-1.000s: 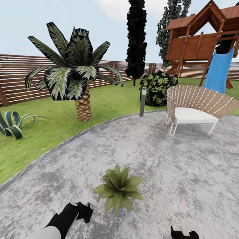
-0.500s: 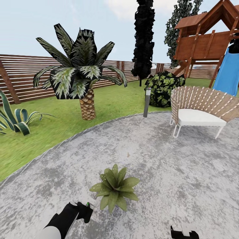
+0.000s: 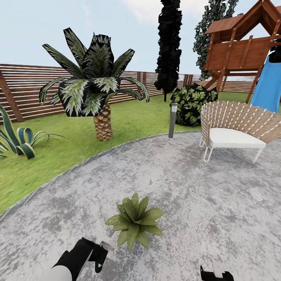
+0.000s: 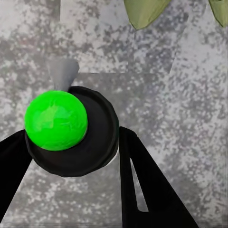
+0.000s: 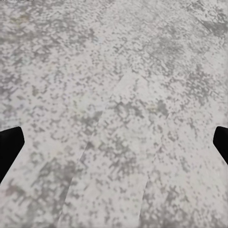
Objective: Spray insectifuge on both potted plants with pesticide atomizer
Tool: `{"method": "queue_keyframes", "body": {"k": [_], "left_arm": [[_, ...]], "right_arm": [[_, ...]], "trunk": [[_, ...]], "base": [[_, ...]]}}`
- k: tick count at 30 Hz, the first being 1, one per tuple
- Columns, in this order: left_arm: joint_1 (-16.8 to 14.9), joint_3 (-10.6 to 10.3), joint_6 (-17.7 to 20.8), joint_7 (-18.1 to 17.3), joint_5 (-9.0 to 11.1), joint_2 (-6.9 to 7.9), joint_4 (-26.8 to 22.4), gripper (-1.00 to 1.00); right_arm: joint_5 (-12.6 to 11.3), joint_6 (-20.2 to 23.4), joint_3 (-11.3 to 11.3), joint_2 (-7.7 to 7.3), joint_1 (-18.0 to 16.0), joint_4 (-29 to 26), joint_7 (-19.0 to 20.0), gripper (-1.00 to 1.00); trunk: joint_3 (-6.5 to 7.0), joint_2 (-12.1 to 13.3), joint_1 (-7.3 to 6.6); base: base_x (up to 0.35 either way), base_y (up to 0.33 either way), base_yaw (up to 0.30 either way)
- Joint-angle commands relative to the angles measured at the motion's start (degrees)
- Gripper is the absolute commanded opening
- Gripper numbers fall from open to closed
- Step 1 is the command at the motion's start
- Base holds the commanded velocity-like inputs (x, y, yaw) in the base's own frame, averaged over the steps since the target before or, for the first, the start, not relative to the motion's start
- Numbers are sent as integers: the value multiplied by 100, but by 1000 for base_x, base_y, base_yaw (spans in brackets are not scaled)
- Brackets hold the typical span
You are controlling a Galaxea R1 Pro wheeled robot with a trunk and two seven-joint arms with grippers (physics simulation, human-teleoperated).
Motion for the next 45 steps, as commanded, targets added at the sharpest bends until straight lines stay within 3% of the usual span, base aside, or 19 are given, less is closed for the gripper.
{"method": "queue_keyframes", "body": {"k": [1,3,5,10,18,28,45], "left_arm": [[-1,48,23,-48,-59,-23,-14,-100],[-1,25,16,-48,-60,-78,-14,-100],[-1,-206,29,-40,-59,-83,-14,-100],[-1,-270,39,-32,-59,-75,-32,-100],[-1,-277,40,-31,-59,-75,-57,-100],[-1,-268,30,-25,-46,-74,-66,-100],[-1,-268,30,-22,-33,-66,-75,-100]], "right_arm": [[58,-23,-35,1,-6,10,-22,100],[55,-23,-39,1,-8,10,-22,100],[55,-23,-38,1,-7,10,-22,100],[54,-23,-35,1,-6,10,-22,100],[54,-23,-38,1,-8,10,-22,100],[54,-31,-38,1,-8,10,-22,100],[54,-30,-37,1,-8,10,-22,100]], "trunk": [[-5,-2,-1],[-5,-2,-1],[-5,-2,-1],[-5,-2,-1],[-5,-2,-1],[-5,-2,-1],[-5,-2,-1]], "base": [[40,0,0],[159,-90,0],[212,-178,106],[66,-189,256],[2,-48,257],[17,-140,45],[122,-122,270]]}}
